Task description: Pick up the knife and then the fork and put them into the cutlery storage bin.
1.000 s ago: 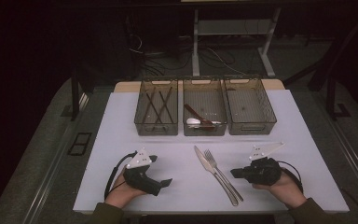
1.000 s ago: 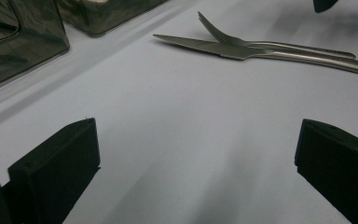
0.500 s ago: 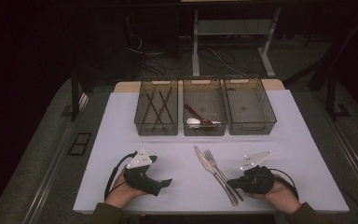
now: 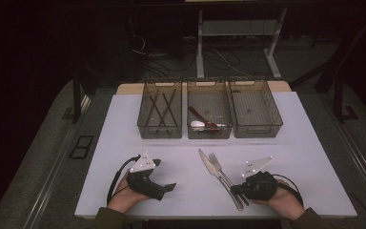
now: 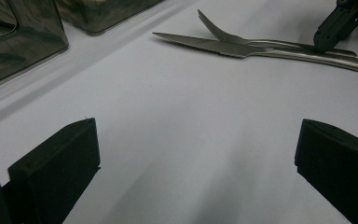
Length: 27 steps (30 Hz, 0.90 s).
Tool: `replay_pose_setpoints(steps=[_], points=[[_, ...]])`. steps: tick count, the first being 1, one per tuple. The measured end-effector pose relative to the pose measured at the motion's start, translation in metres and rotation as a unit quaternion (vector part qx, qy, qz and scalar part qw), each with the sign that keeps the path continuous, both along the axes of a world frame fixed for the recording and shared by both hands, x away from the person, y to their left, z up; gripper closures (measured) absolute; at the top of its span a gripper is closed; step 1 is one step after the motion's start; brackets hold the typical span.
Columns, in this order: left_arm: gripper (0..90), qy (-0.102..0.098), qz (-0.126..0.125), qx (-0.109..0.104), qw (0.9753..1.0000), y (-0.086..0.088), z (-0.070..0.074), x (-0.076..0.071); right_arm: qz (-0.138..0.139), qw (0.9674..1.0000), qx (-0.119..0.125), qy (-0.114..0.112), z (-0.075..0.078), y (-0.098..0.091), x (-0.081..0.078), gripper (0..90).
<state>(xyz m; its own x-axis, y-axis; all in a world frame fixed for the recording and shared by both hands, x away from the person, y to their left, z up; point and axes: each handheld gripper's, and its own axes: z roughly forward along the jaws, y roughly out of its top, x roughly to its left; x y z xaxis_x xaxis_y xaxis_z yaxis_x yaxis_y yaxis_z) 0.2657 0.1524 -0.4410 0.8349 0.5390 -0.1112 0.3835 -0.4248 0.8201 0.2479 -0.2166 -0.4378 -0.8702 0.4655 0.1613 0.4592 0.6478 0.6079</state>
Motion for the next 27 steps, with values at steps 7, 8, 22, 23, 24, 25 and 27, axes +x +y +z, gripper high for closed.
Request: replay_pose_setpoints(steps=[7,8,22,23,24,25,27], points=[[0.0,0.001,0.0,-0.001,1.0,-0.0003,-0.0002,-0.0001,0.003,0.9999,-0.012,-0.01,0.0013,0.0033,-0.002,89.7],[0.0,0.001,0.0,-0.001,1.0,-0.0003,-0.0002,-0.0001,0.004,0.9998,-0.015,-0.011,0.0017,0.0038,-0.0024,89.7],[0.0,0.0,-0.001,-0.001,1.0,-0.0007,-0.0002,-0.0003,-0.004,0.9994,-0.03,-0.017,0.0033,0.0047,-0.0018,89.8],[0.0,0.0,0.0,-0.002,1.0,-0.0006,-0.0002,-0.0003,-0.004,0.9993,-0.031,-0.019,0.0033,0.0037,-0.0011,89.8],[0.0,0.001,0.0,-0.002,1.0,-0.0005,-0.0002,-0.0003,-0.007,0.9993,-0.032,-0.019,0.0033,0.0031,-0.0009,89.8],[0.0,0.001,0.0,-0.002,1.0,-0.0005,-0.0002,-0.0003,-0.009,0.9992,-0.033,-0.019,0.0034,0.0024,-0.0004,89.8],[0.0,0.001,0.0,-0.002,1.0,-0.0006,-0.0001,-0.0003,-0.013,0.9991,-0.036,-0.02,0.0037,0.0005,0.0007,89.8]])
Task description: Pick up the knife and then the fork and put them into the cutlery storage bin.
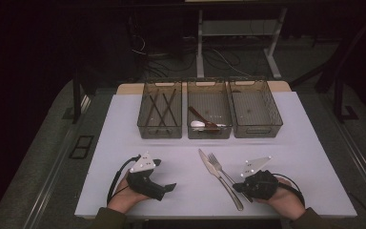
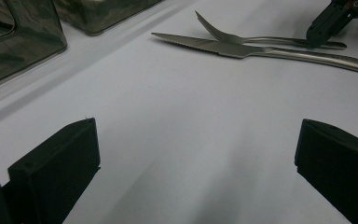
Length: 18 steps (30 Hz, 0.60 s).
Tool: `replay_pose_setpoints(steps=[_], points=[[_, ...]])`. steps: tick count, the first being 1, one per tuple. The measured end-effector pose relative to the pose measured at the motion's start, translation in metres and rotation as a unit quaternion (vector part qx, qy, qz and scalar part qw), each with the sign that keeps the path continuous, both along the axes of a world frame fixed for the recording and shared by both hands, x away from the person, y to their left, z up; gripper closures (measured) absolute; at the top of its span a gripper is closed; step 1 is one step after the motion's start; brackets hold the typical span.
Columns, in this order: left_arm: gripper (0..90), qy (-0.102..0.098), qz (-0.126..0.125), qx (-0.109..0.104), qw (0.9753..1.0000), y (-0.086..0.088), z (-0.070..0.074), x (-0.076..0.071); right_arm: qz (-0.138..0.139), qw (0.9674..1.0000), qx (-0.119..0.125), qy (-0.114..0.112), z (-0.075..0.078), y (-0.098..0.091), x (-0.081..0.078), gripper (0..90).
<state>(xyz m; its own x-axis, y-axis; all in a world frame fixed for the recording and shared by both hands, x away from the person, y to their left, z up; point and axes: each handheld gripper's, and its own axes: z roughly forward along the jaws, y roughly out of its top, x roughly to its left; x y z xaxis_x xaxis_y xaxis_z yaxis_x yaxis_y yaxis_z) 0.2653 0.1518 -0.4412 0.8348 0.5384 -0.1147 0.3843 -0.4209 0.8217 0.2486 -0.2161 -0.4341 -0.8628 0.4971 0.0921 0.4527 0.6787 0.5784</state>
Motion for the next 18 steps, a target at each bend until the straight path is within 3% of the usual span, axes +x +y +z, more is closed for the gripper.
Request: replay_pose_setpoints(steps=[13,15,16,18], points=[[0.0,0.0,0.0,0.0,1.0,0.0,0.0,0.0,-0.041,0.9991,-0.005,-0.007,0.001,-0.024,0.019,89.9],[0.0,0.0,-0.001,0.0,1.0,0.0,0.0,0.0,-0.052,0.998,-0.027,-0.025,0.001,-0.028,0.023,89.8],[0.0,0.0,-0.001,0.001,1.0,0.0,0.0,0.0,-0.058,0.9974,-0.037,-0.021,-0.001,-0.03,0.026,89.9],[0.0,0.0,-0.001,0.001,1.0,0.0,0.0,0.0,-0.066,0.9976,-0.021,-0.006,-0.001,-0.036,0.029,89.8]])
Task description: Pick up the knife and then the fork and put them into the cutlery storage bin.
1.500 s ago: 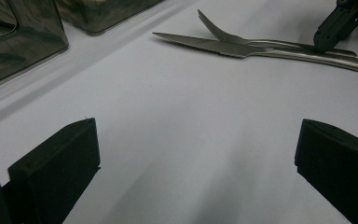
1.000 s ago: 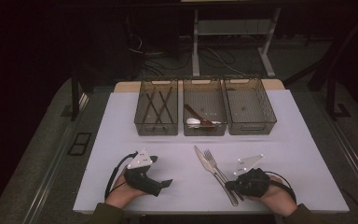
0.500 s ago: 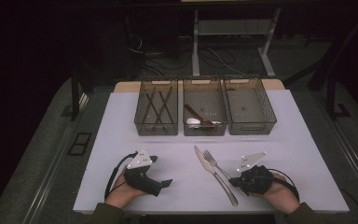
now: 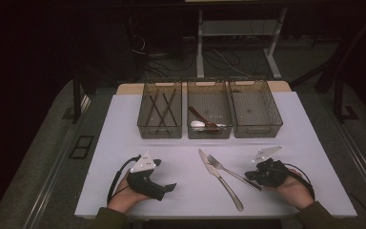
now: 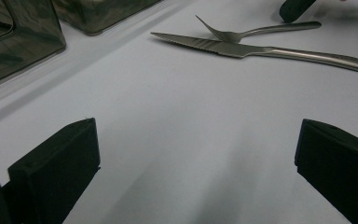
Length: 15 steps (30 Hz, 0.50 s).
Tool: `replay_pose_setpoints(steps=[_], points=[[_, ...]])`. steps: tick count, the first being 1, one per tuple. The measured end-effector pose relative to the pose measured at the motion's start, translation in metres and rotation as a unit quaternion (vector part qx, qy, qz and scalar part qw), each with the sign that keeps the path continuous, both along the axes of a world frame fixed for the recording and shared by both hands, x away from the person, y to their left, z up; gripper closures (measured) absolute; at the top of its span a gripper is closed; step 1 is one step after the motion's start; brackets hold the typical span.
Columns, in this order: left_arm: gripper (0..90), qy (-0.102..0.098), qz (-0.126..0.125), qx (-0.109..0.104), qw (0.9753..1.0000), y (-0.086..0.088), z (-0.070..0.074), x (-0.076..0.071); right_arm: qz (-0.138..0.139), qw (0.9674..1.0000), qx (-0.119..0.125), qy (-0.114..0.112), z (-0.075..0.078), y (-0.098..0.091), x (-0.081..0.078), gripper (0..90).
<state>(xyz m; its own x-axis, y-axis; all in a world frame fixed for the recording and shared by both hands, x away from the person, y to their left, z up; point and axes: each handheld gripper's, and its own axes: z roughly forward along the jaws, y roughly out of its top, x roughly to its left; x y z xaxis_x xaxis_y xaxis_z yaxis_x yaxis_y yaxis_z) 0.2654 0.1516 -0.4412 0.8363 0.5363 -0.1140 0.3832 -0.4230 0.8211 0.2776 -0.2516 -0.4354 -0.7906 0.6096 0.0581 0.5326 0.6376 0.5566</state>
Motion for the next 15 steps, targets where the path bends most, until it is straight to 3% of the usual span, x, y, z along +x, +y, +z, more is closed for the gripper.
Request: replay_pose_setpoints(steps=[5,7,15], points=[[0.0,-0.001,0.003,-0.002,1.0,0.001,0.0,0.0,0.003,0.9998,0.02,0.007,0.01,0.002,0.0,89.5],[0.0,-0.001,0.003,-0.002,1.0,0.001,0.001,0.0,0.008,0.9997,0.02,0.016,0.015,0.005,0.001,84.6],[0.0,0.002,0.003,-0.007,1.0,0.001,0.002,0.0,0.03,0.9978,-0.032,0.051,0.033,0.032,0.017,75.6]])
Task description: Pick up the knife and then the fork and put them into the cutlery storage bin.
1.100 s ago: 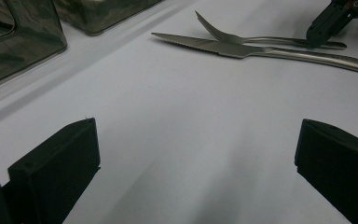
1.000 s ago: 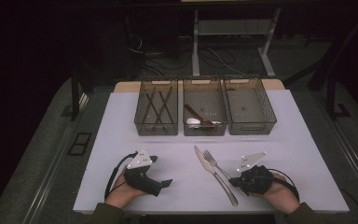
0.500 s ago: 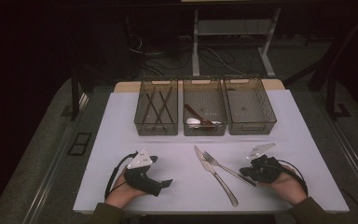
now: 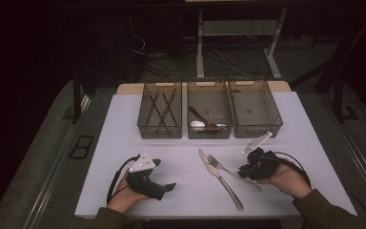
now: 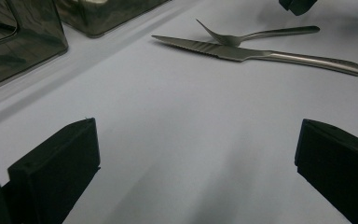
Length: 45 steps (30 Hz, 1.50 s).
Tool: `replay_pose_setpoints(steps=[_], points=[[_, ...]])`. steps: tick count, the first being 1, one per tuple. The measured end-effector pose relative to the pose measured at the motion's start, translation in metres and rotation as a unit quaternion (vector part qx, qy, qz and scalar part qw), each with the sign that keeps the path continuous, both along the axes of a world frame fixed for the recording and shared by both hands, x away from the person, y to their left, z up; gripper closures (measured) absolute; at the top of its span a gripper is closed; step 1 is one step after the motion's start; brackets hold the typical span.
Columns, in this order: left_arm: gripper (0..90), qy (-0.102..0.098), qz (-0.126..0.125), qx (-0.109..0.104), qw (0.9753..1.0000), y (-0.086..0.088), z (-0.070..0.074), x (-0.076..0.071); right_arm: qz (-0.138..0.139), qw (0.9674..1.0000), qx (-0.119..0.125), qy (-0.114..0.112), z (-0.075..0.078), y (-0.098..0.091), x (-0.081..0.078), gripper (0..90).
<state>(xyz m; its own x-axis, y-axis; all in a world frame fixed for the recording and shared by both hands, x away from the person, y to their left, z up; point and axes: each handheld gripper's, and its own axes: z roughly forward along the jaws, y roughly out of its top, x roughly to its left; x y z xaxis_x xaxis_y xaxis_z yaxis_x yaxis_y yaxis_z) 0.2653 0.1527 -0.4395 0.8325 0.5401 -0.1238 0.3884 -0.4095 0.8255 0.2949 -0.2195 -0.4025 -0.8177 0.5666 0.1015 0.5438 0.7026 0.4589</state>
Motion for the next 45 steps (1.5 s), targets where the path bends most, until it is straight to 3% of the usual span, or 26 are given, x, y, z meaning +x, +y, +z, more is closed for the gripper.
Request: replay_pose_setpoints(steps=[5,12,19,33,38,45], points=[[0.0,-0.002,0.0,0.001,1.0,-0.002,0.0,-0.001,0.02,0.9992,-0.032,0.013,0.001,0.019,0.014,74.9],[0.0,0.001,-0.002,-0.002,1.0,-0.002,0.0,-0.001,0.037,0.9954,-0.076,0.046,-0.009,0.041,0.027,75.5],[0.0,0.0,-0.004,-0.001,1.0,-0.003,0.0,-0.001,0.046,0.9914,-0.11,0.055,-0.014,0.052,0.032,77.5],[0.0,-0.001,-0.006,0.012,0.9999,-0.004,-0.001,-0.001,0.045,0.9877,-0.137,0.059,-0.017,0.058,0.035,82.9],[0.0,0.0,-0.005,0.008,1.0,-0.003,-0.001,-0.001,0.043,0.9858,-0.149,0.064,-0.017,0.061,0.038,84.1],[0.0,0.0,-0.005,0.002,1.0,-0.003,-0.001,0.0,0.041,0.9854,-0.152,0.066,-0.017,0.062,0.038,84.9]])
